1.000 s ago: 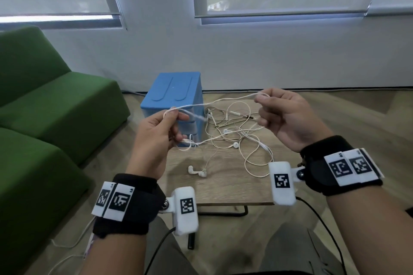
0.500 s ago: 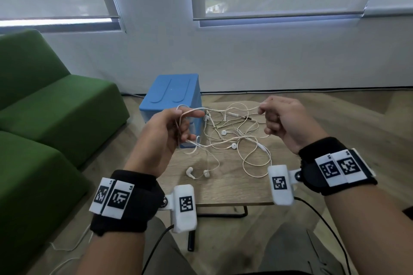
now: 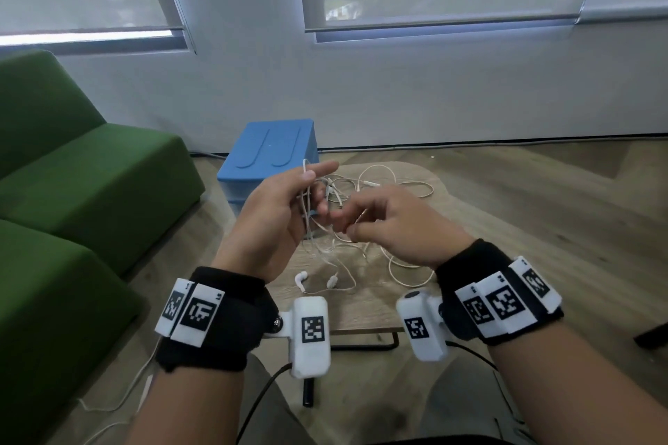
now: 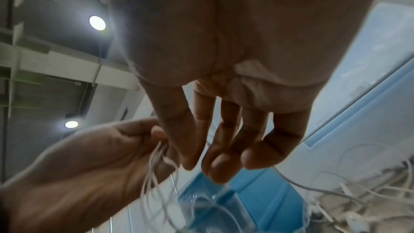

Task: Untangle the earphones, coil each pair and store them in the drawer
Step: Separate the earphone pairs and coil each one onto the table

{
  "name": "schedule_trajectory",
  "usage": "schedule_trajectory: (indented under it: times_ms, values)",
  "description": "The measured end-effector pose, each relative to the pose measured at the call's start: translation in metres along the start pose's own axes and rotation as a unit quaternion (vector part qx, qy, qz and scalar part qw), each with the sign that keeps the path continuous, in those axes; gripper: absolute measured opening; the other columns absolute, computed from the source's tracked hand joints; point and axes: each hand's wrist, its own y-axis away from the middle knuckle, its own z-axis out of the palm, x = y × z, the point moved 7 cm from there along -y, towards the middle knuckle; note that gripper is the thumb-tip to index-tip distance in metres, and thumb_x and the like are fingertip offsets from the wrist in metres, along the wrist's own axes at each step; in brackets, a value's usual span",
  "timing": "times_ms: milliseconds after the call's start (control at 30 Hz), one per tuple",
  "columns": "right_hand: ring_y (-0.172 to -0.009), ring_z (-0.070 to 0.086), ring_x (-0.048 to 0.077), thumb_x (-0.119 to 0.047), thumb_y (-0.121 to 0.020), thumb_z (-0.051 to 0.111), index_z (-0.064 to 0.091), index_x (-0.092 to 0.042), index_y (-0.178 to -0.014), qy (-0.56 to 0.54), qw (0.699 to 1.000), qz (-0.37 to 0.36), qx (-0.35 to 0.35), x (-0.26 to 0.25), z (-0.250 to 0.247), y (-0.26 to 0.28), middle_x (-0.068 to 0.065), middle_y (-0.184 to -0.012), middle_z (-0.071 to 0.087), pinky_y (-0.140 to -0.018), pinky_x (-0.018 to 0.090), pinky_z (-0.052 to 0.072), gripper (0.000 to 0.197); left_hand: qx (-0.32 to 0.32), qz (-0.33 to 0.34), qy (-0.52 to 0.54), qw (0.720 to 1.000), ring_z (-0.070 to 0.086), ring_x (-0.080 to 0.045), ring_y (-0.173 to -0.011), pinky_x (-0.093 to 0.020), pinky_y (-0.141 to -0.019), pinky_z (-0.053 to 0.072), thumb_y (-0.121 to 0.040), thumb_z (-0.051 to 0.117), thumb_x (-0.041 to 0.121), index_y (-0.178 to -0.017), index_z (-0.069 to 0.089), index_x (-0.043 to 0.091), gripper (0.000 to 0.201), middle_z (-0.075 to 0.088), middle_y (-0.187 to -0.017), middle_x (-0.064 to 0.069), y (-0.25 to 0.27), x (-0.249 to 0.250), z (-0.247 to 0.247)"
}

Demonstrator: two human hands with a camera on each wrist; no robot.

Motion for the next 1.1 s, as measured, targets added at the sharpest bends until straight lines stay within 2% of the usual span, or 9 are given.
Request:
schedule_trajectory:
  times_ms: [67, 133, 333, 433, 500, 567, 733, 933, 1100]
  values:
    - [-0.079, 0.068, 0.020, 0.001, -0.080, 0.072, 0.075, -0.008, -0.096, 0.015, 1.000, 0.000, -0.017, 0.007, 0.010, 0.001, 0.000, -0.088, 0.073, -0.074, 0.035, 0.058, 0.019, -0.008, 0.009, 0.014, 1.000, 0.052, -0.013, -0.068, -0.042, -0.091, 0.052, -0.108, 0.036, 0.014, -0.134, 0.063, 0.001, 0.040, 0.049, -0.078, 0.000, 0.000, 0.005, 0.002]
    - [-0.083, 0.068, 0.025, -0.005, -0.081, 0.075, 0.076, -0.015, -0.102, 0.019, 0.999, 0.004, -0.034, 0.013, 0.018, 0.001, 0.003, -0.096, 0.073, -0.078, 0.035, 0.057, 0.023, -0.012, 0.017, 0.029, 0.999, 0.053, -0.013, -0.069, -0.039, -0.088, 0.056, -0.108, 0.036, 0.013, -0.135, 0.062, -0.001, 0.040, 0.049, -0.078, -0.001, 0.001, 0.009, 0.003]
    - [-0.081, 0.060, 0.009, -0.019, -0.089, 0.078, 0.075, -0.014, -0.089, 0.117, 0.991, 0.007, -0.057, 0.019, 0.024, 0.006, -0.004, -0.090, 0.068, -0.073, 0.013, 0.046, 0.006, -0.001, 0.047, 0.065, 0.997, 0.058, -0.014, -0.070, -0.036, -0.086, 0.062, -0.108, 0.039, 0.006, -0.132, 0.063, -0.004, 0.036, 0.052, -0.078, -0.003, 0.004, 0.020, -0.002]
    - [-0.070, 0.057, 0.006, -0.020, -0.093, 0.074, 0.072, -0.015, -0.080, 0.100, 0.994, 0.035, -0.038, 0.026, 0.008, 0.009, -0.003, -0.078, 0.066, -0.068, 0.018, 0.046, 0.013, 0.041, 0.062, 0.038, 0.997, 0.060, -0.015, -0.069, -0.038, -0.083, 0.060, -0.108, 0.044, 0.006, -0.129, 0.061, -0.013, 0.033, 0.063, -0.077, 0.002, 0.003, 0.026, -0.015]
    - [-0.068, 0.059, 0.013, -0.020, -0.094, 0.072, 0.070, -0.014, -0.077, 0.076, 0.995, 0.069, 0.006, 0.035, -0.012, 0.010, 0.006, -0.076, 0.069, -0.070, 0.024, 0.048, 0.018, 0.073, 0.066, 0.028, 0.995, 0.066, -0.017, -0.073, -0.041, -0.087, 0.058, -0.108, 0.049, 0.009, -0.128, 0.061, -0.013, 0.033, 0.069, -0.079, 0.005, 0.003, 0.026, -0.026]
    - [-0.067, 0.058, 0.014, -0.017, -0.092, 0.073, 0.068, -0.012, -0.072, 0.062, 0.992, 0.095, 0.055, 0.043, -0.032, 0.013, 0.013, -0.075, 0.069, -0.070, 0.031, 0.047, 0.021, 0.091, 0.065, 0.038, 0.993, 0.071, -0.017, -0.078, -0.034, -0.083, 0.061, -0.108, 0.051, 0.012, -0.124, 0.069, -0.001, 0.028, 0.068, -0.079, 0.002, 0.002, 0.026, -0.033]
    - [-0.061, 0.059, 0.016, -0.009, -0.083, 0.069, 0.063, -0.007, -0.061, 0.083, 0.969, 0.173, 0.158, 0.068, -0.073, 0.019, 0.009, -0.063, 0.067, -0.071, 0.037, 0.050, 0.023, 0.111, 0.067, 0.077, 0.989, 0.075, -0.017, -0.085, -0.026, -0.076, 0.062, -0.107, 0.051, 0.017, -0.121, 0.072, 0.006, 0.027, 0.069, -0.082, 0.001, 0.003, 0.028, -0.041]
    - [-0.044, 0.051, 0.017, -0.013, -0.084, 0.055, 0.056, -0.016, -0.065, -0.028, 0.920, 0.209, 0.330, 0.079, -0.107, 0.031, 0.004, -0.060, 0.063, -0.049, 0.027, 0.037, 0.020, 0.114, 0.065, 0.079, 0.988, 0.076, -0.023, -0.091, -0.030, -0.078, 0.063, -0.111, 0.044, 0.019, -0.115, 0.072, 0.007, 0.031, 0.072, -0.083, -0.004, 0.003, 0.026, -0.043]
    - [-0.043, 0.046, 0.016, -0.009, -0.098, 0.049, 0.048, -0.017, -0.075, -0.221, 0.872, 0.194, 0.391, 0.074, -0.110, 0.032, 0.006, -0.064, 0.058, -0.049, 0.027, 0.030, 0.024, 0.118, 0.044, 0.065, 0.990, 0.073, -0.024, -0.090, -0.037, -0.086, 0.062, -0.111, 0.043, 0.020, -0.111, 0.072, 0.005, 0.033, 0.069, -0.083, -0.006, 0.001, 0.017, -0.049]
